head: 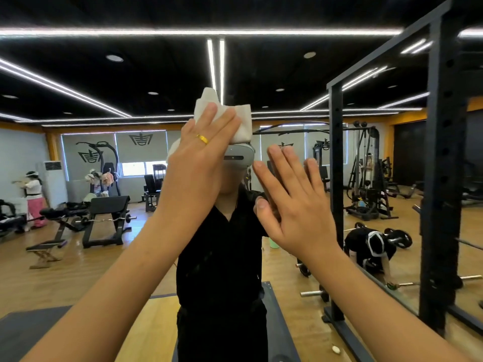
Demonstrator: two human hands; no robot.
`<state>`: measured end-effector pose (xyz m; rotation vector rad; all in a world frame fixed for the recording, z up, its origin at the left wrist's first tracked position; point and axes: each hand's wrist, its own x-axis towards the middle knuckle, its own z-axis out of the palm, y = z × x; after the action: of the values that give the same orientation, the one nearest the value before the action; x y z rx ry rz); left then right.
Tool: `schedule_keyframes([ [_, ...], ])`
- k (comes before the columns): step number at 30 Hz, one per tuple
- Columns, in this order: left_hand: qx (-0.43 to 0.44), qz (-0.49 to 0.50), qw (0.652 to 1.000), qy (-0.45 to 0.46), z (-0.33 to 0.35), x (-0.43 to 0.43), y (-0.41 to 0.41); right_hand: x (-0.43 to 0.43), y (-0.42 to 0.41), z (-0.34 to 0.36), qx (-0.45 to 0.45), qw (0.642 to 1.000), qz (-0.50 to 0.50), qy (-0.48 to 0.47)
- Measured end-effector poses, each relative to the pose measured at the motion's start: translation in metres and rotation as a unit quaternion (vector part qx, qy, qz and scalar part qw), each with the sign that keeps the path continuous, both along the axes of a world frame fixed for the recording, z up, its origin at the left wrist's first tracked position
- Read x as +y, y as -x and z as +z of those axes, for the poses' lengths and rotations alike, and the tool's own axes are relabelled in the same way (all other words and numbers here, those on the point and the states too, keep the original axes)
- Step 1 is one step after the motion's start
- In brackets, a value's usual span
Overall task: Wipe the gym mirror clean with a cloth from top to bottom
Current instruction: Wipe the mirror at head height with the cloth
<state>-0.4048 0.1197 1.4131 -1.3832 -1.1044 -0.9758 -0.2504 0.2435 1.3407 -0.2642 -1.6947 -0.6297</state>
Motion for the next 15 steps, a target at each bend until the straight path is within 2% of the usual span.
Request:
schedule_keyframes([
  [8, -0.066, -0.019, 0.997, 0.036, -0.076, -0.009, -0.009, 0.000, -0.001, 0.000, -0.005, 1.000, 0.003, 0.008],
  [15, -0.103, 0.010, 0.994, 0.042, -0.154, -0.010, -0.020, 0.000, -0.001, -0.001, -0.011, 1.000, 0.009, 0.009],
])
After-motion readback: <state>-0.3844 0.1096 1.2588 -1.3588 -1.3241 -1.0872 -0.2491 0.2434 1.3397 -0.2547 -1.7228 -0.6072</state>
